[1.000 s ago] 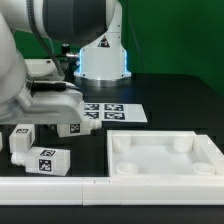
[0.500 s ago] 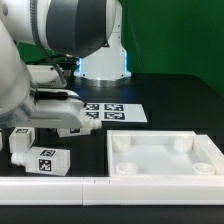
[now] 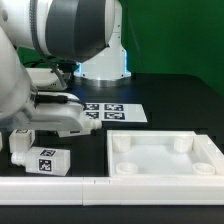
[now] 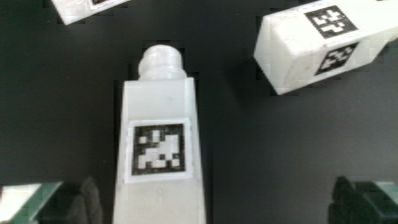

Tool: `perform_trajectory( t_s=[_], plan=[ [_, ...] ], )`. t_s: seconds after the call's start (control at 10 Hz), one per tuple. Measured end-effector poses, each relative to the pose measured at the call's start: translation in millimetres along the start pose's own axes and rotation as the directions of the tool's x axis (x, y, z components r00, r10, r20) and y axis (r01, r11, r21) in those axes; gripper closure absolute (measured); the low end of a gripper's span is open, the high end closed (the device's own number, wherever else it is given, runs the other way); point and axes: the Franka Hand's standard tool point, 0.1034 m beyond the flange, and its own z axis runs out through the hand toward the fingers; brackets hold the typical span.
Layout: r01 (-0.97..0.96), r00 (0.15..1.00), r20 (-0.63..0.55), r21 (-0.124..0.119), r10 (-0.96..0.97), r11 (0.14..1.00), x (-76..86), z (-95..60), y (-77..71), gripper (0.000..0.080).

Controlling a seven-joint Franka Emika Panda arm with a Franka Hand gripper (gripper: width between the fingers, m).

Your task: Assemble one leg

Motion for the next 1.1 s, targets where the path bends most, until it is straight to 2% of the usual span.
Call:
perform_trajectory(
  t_s=[0.2, 0.8, 0.9, 1.1],
  plan=[
    [-0.03, 0.999, 0.028, -0.001, 0.03, 1.0, 0.7, 7.3, -3.0, 0.015],
    [-0.016, 1.0, 0.02, -0.001, 0.016, 1.0, 1.2, 6.3, -1.1, 0.015],
    [0.015, 0.999, 0.036, -0.012, -0.014, 1.0, -2.9, 8.5, 9.3, 0.015],
    [0.047, 0.997, 0.062, -0.056, -0.043, 0.997, -15.2, 3.0, 25.6, 0.015]
  ],
)
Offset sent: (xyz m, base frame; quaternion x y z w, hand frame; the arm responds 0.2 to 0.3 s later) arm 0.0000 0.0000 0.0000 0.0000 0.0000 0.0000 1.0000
